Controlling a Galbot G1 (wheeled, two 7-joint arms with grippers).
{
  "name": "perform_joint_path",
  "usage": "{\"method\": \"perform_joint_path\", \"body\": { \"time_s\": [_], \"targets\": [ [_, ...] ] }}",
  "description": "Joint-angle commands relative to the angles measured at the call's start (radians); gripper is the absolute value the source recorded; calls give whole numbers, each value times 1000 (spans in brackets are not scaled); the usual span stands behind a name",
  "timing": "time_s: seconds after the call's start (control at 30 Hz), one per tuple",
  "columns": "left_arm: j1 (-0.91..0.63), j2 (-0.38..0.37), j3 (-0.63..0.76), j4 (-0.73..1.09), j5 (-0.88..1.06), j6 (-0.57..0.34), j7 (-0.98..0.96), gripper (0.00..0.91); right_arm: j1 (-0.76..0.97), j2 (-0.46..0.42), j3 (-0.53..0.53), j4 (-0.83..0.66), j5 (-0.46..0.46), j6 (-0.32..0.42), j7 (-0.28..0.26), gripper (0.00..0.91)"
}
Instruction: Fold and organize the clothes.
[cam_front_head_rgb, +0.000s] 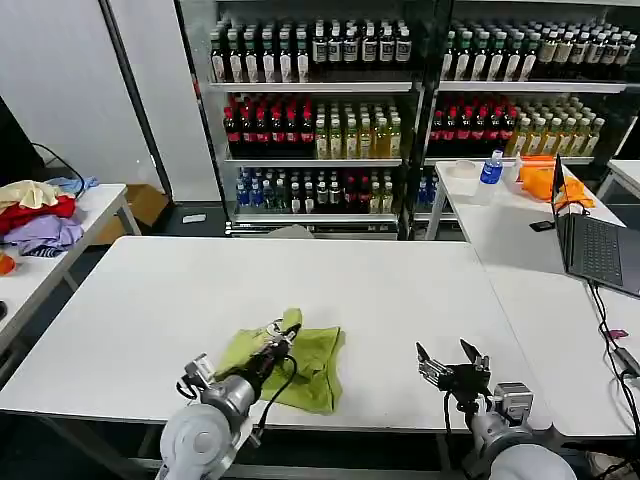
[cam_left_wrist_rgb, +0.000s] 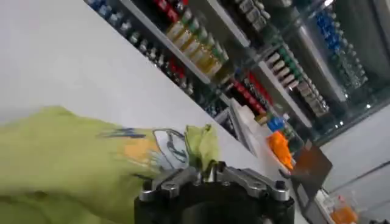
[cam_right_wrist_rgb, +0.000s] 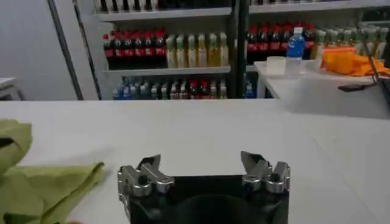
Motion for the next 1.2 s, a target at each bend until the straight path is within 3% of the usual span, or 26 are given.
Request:
{"method": "perform_joint_path", "body": {
  "time_s": [0.03,0.27,0.7,0.87,1.2],
  "targets": [
    [-20,-20,54,30,65,23,23,907,11,1,-3,1,1,-3,2,907],
    [28,33,8,-61,92,47,38,907,14,4,-5,3,1,-3,2,907],
    [117,253,-255,-7,147,58,42,907,10,13,-8,8,-1,-1,1,907],
    [116,263,-251,43,146,73,54,907,1,11,1,14,-2,-1,1,907],
    [81,186,-191,105,140,92,79,907,-11,8,22,27,-1,-2,2,907]
  ]
}}
